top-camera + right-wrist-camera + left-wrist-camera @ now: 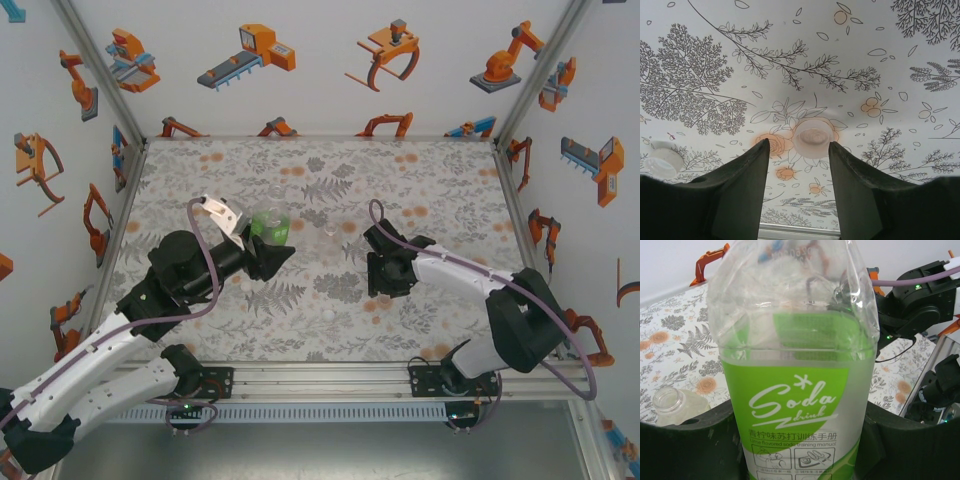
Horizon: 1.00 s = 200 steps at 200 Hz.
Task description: Screw on the bottle caps
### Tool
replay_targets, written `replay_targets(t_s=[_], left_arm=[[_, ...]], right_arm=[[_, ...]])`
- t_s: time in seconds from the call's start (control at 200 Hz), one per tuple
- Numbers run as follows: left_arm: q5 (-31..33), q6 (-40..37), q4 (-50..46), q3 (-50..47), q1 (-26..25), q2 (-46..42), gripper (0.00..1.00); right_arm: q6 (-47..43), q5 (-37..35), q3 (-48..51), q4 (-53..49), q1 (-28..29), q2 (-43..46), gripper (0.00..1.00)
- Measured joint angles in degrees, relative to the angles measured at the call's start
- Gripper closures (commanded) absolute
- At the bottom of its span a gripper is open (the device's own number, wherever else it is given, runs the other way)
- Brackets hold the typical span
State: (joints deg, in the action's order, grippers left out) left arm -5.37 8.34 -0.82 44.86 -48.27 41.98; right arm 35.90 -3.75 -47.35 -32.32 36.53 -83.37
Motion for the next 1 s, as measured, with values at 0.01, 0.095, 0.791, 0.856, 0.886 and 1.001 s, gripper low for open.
replay_targets(t_s=[0.01,0.095,0.791,0.856,0.886,1.001], left_arm=[[0.0,0.0,0.0,0.0,0.0,0.0,1.0],[0.0,0.0,0.1,0.0,0.0,0.4,1.0],[0.0,0.2,0.4,0.0,0.0,1.3,1.0],[0.0,0.2,0.4,0.0,0.0,1.3,1.0],[0.0,0.2,0.4,0.0,0.0,1.3,1.0],[0.0,0.2,0.4,0.0,0.0,1.3,1.0]], right_arm=[[0.0,0.0,0.0,0.0,0.0,0.0,0.49],[0.0,0.0,0.0,0.0,0.0,-0.1,0.49],[-0.1,0.0,2.4,0.7,0.0,-0.8,0.51],[0.0,0.1,2.9,1.2,0.0,-0.9,0.53],[0.1,0.1,3.0,1.5,0.0,-0.9,0.54],[0.1,0.1,3.3,2.3,-0.1,-0.9,0.6]])
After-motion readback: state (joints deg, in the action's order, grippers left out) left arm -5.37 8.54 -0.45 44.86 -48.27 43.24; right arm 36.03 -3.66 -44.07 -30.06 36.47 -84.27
